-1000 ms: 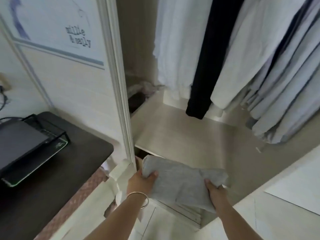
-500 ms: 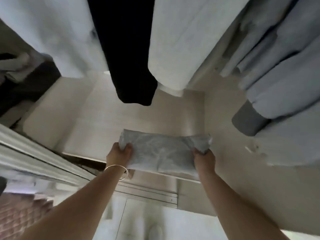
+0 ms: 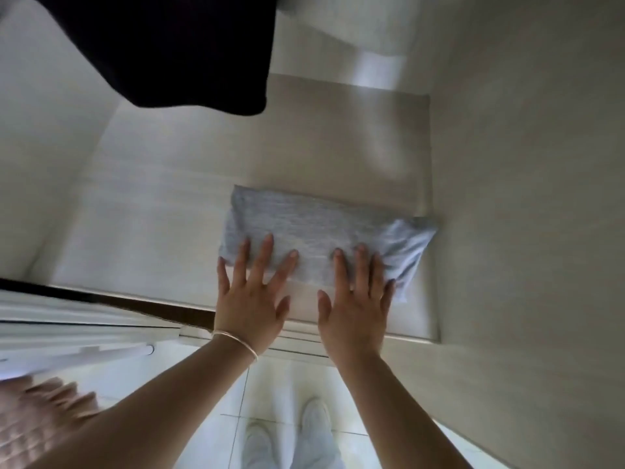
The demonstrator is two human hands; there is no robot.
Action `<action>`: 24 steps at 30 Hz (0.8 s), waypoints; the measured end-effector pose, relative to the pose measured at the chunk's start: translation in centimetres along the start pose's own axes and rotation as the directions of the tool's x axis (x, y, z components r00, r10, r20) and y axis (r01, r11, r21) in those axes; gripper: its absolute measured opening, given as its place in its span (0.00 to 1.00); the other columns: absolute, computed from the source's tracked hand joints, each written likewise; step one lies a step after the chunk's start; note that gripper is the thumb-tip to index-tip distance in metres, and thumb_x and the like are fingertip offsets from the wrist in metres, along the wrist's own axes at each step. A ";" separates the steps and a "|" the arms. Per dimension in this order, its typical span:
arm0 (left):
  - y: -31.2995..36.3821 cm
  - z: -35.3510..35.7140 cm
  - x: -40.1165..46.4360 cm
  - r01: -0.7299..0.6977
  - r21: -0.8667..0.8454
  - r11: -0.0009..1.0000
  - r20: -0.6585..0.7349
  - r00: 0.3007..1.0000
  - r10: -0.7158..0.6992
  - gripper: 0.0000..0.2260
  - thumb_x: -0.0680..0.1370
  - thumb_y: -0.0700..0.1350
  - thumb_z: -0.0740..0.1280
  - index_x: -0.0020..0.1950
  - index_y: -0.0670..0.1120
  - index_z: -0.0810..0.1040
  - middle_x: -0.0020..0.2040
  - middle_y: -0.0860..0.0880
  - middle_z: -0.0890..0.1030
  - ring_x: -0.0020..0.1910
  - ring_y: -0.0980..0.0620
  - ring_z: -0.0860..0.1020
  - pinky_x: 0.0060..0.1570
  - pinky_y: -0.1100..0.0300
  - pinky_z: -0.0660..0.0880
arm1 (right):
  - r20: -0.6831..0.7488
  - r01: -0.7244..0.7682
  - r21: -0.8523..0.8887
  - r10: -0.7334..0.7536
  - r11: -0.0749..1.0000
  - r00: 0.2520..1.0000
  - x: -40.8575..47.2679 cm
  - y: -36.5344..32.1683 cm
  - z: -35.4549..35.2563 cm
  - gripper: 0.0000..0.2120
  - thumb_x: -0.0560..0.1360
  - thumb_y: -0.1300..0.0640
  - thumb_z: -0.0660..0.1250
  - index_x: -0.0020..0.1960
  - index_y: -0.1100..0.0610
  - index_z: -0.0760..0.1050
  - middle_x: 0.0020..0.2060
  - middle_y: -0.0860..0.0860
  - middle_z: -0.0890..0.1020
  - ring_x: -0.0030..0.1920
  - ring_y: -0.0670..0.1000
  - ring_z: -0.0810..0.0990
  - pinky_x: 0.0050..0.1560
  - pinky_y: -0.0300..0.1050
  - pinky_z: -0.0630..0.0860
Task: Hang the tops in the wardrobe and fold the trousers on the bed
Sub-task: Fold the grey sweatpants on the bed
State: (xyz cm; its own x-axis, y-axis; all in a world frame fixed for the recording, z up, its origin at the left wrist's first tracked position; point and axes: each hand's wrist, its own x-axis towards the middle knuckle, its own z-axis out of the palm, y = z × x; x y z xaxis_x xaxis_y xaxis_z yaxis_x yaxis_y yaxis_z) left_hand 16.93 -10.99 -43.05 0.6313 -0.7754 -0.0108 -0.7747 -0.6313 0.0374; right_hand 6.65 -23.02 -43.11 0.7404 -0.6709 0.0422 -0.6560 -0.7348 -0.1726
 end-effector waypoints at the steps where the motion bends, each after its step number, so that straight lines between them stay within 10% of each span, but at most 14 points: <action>1: 0.2 0.7 0.5 0.008 -0.001 1.000 0.009 1.000 -0.008 0.29 0.74 0.59 0.56 0.74 0.55 0.59 0.76 0.43 0.58 0.73 0.37 0.57 0.64 0.32 0.60 | 0.022 -0.003 -0.021 0.003 1.000 1.000 0.2 0.2 0.8 0.31 0.71 0.45 0.52 0.73 0.50 0.61 0.74 0.55 0.61 0.73 0.59 0.57 0.70 0.65 0.57; 11: -0.7 0.8 20.8 -0.099 -0.070 0.993 0.084 0.991 0.105 0.35 0.69 0.70 0.40 0.75 0.61 0.46 0.78 0.47 0.40 0.76 0.42 0.43 0.73 0.41 0.50 | -0.096 0.027 -0.102 -0.037 0.994 0.995 19.7 5.4 2.4 0.29 0.74 0.41 0.54 0.72 0.50 0.64 0.73 0.56 0.62 0.73 0.62 0.60 0.62 0.70 0.62; 17: -1.4 0.2 29.4 -0.150 -0.005 0.989 0.192 0.970 0.148 0.32 0.76 0.65 0.48 0.76 0.58 0.41 0.77 0.46 0.36 0.76 0.43 0.39 0.74 0.44 0.48 | 0.125 0.045 -0.166 -0.024 0.985 0.992 28.9 7.3 0.3 0.33 0.77 0.37 0.51 0.76 0.44 0.41 0.76 0.49 0.40 0.76 0.56 0.39 0.71 0.67 0.50; 24: -1.8 -0.8 28.4 -0.128 -0.043 0.991 0.115 0.985 0.132 0.30 0.78 0.62 0.53 0.76 0.58 0.45 0.78 0.50 0.41 0.77 0.48 0.43 0.73 0.45 0.51 | 0.121 0.027 -0.158 -0.008 0.987 0.993 28.9 6.1 -1.6 0.31 0.77 0.42 0.57 0.75 0.47 0.51 0.76 0.53 0.51 0.75 0.57 0.50 0.70 0.61 0.56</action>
State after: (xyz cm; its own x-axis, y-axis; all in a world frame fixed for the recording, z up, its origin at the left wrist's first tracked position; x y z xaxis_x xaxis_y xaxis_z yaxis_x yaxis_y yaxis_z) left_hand 36.32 -31.84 -42.59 0.5150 -0.8486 -0.1208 -0.8469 -0.5255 0.0812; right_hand 23.80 -47.05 -41.39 0.7578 -0.6480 -0.0763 -0.6507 -0.7593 -0.0134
